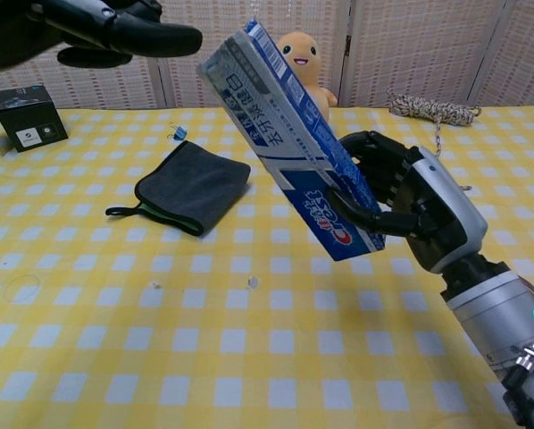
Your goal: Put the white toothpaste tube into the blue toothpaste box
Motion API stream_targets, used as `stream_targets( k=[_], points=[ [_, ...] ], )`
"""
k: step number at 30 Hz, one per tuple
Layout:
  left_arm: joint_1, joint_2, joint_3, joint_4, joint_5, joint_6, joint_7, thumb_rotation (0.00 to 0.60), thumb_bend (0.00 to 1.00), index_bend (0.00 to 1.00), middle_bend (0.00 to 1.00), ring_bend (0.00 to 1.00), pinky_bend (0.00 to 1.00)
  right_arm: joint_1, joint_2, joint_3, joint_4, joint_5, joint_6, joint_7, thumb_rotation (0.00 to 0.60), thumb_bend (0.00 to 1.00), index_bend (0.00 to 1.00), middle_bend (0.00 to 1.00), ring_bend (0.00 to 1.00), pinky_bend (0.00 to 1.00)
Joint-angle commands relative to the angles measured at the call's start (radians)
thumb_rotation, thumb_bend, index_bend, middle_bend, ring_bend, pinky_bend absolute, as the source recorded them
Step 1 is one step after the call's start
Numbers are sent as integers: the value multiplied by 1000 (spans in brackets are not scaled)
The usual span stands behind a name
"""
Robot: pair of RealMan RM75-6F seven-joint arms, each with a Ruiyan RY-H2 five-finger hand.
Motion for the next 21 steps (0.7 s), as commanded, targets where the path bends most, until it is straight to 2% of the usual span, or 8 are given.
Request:
stream_targets(
  k=[1, 2, 4, 7, 11, 16, 21],
  points=[
    [23, 6, 19, 68, 66, 57, 80, 600, 250, 189, 905, 846, 942, 6, 54, -27, -20, -30, -2, -99, 600, 353, 460, 403, 460, 486],
    [29, 6, 25, 85, 81, 70, 98, 600, 250, 222, 852, 787, 899, 7, 69, -34, -29, -35, -6, -124, 600, 354, 460, 403, 460, 486],
    [41, 12, 41, 115, 105, 87, 132, 600, 250, 311, 668, 585, 709, 9, 104, -45, -53, -44, -16, -177, 600, 354, 461, 404, 461, 486],
    [56, 33, 61, 137, 123, 94, 163, 600, 250, 346, 519, 428, 514, 13, 157, -61, -91, -54, -38, -251, 600, 354, 461, 404, 461, 486],
    [74, 54, 75, 145, 136, 103, 155, 600, 249, 344, 485, 377, 438, 14, 227, -81, -151, -58, -79, -336, 600, 354, 461, 404, 462, 486],
    [85, 76, 90, 142, 132, 88, 141, 600, 249, 323, 485, 375, 421, 14, 300, -103, -214, -57, -129, -439, 600, 354, 461, 403, 458, 481],
    [95, 91, 103, 149, 131, 80, 155, 600, 250, 316, 477, 355, 396, 6, 343, -129, -221, -52, -179, -505, 600, 354, 460, 404, 457, 472]
  ],
)
